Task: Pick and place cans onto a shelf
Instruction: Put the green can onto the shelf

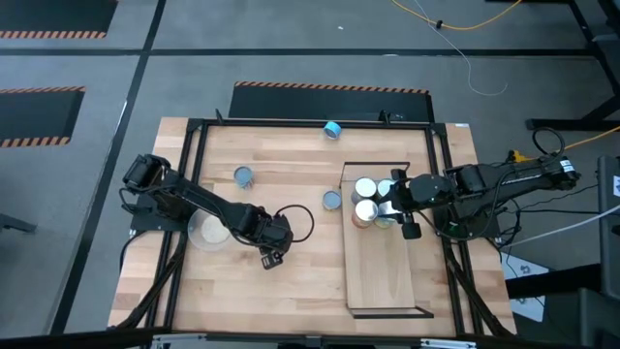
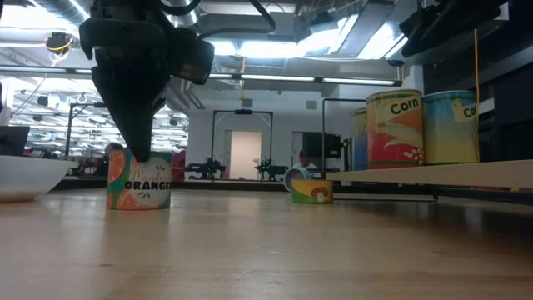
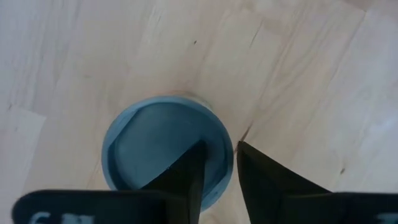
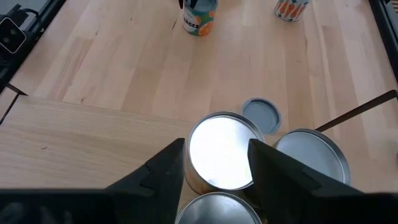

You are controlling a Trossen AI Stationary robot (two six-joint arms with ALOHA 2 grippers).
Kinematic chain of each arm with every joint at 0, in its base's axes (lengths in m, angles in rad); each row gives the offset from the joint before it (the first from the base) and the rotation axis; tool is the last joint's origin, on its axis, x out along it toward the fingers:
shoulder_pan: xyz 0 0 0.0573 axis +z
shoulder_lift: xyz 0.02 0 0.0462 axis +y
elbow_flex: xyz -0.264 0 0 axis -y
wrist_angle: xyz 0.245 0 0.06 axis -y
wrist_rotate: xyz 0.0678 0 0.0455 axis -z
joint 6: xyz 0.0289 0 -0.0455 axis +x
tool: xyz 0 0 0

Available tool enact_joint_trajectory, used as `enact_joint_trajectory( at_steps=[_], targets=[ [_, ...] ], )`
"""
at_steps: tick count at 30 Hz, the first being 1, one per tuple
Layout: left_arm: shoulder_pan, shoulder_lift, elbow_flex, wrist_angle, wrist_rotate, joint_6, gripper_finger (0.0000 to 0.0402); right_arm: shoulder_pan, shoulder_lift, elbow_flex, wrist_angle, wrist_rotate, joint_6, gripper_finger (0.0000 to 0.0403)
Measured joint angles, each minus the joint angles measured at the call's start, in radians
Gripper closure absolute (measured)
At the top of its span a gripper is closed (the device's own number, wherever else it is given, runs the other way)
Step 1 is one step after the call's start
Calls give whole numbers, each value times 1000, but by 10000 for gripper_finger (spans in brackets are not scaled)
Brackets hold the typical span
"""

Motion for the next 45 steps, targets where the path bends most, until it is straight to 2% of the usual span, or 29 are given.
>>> enact_joint_trajectory(
  at_steps=[9,12,16,23,32,40,45],
  targets=[
    [0,2,0,7,-25,0,393,0,0,0,3,0,0,223],
    [1,2,2,8,-27,6,393,0,0,0,8,0,0,223],
    [2,11,43,-1,-28,86,397,0,1,0,48,0,0,223],
    [14,9,210,4,-35,268,399,0,50,0,164,-34,-71,223],
    [48,6,422,26,-46,529,400,0,180,0,382,-36,-207,223],
    [95,6,452,111,110,628,400,0,273,0,602,-157,-266,223],
    [113,25,451,108,150,631,400,-9,285,0,629,-210,-284,223]
  ],
)
